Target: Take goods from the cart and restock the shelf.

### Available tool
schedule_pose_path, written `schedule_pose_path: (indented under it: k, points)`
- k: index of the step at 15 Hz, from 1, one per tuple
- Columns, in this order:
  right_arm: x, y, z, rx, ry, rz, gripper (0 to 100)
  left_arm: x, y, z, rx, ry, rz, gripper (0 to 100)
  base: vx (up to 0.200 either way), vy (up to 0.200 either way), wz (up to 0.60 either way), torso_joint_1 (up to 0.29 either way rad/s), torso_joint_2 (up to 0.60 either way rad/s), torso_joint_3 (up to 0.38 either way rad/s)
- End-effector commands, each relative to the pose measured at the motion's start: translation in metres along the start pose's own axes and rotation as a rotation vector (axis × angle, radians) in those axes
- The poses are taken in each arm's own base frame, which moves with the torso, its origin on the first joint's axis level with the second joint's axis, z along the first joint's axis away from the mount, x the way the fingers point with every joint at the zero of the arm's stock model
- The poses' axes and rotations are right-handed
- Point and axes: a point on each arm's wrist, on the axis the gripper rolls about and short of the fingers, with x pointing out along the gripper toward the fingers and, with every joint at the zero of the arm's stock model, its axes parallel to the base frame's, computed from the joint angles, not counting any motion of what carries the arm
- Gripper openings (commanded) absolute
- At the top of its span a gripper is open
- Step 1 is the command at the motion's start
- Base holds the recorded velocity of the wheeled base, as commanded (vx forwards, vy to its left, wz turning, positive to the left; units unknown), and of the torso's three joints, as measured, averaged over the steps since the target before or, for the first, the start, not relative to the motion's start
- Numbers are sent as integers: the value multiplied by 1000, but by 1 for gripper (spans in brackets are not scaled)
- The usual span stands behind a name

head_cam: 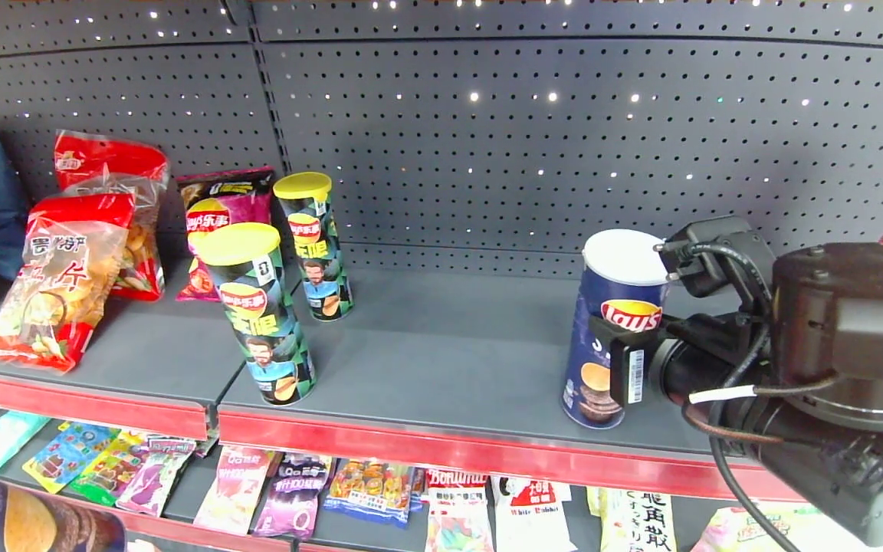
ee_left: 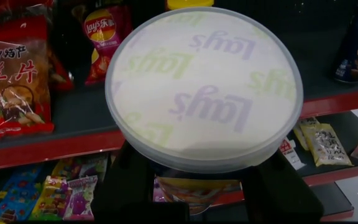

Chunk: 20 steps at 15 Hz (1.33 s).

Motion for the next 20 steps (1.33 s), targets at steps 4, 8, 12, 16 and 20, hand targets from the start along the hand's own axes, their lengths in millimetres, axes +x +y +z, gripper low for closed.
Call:
schedule_pose_path:
  k: [4, 8, 12, 16, 20]
  points:
    - [-2, 3, -2, 13, 4, 13, 0, 2, 0, 0, -1, 8, -1, 0, 0, 0, 0, 0, 0, 0]
    - [-4, 7, -3, 22, 5, 30, 0, 2, 0, 0, -2, 11, -1, 0, 0, 0, 0, 0, 0, 0]
    - [-3, 7, -4, 27, 9, 30, 0, 2, 0, -1, -2, 12, -1, 0, 0, 0, 0, 0, 0, 0]
    - [-4, 7, -7, 20, 17, 29, 0, 2, 0, -1, -2, 12, -1, 0, 0, 0, 0, 0, 0, 0]
    - [-4, 6, -8, 17, 19, 28, 0, 2, 0, -1, -1, 14, -2, 0, 0, 0, 0, 0, 0, 0]
